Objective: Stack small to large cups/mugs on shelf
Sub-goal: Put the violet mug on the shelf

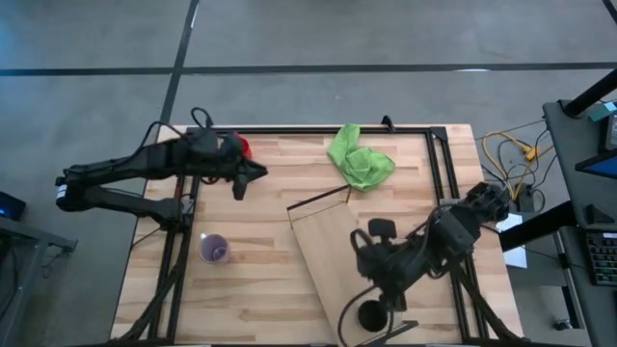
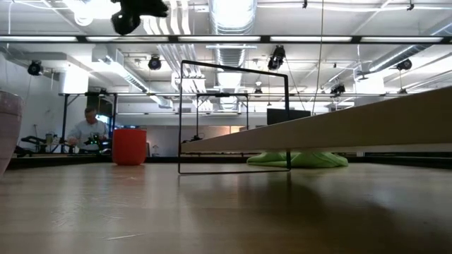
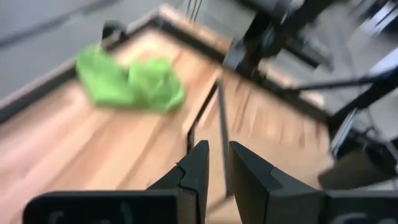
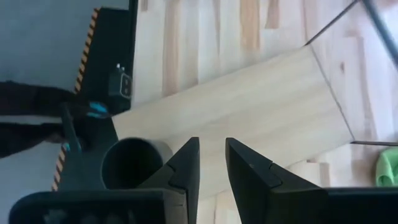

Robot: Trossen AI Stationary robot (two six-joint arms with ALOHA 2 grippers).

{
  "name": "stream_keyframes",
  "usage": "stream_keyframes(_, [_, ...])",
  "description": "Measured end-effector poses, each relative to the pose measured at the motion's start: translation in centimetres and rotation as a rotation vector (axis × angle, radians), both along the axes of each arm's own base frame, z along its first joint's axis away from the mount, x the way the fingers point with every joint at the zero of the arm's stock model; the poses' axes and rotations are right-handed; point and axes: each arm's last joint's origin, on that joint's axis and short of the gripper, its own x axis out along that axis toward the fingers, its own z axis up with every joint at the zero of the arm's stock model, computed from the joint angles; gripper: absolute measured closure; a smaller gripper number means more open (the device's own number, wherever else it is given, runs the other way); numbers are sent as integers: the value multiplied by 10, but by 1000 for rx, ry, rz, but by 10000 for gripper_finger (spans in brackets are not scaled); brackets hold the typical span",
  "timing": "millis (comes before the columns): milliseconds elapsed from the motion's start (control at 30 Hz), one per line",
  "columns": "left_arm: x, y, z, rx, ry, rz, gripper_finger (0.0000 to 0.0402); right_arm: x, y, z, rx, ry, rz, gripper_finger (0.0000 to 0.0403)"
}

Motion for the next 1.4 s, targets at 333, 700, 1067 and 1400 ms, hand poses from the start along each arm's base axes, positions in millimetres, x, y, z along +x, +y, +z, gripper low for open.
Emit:
stream_keyframes(333, [-37,-6,11,-91,337,49,355,5,-25,9,-23,-58,-135,330])
stream_keyframes(700, [-32,0,-16,57,738,106,355,11,-34,8,13,-57,-248,330])
stream_keyframes(1067, [14,8,-56,21,1094,24,355,13,-38,9,-31,-94,-292,330])
stream_keyframes(1400, [41,35,-75,223,1184,65,355,14,-39,9,-31,-94,-296,330])
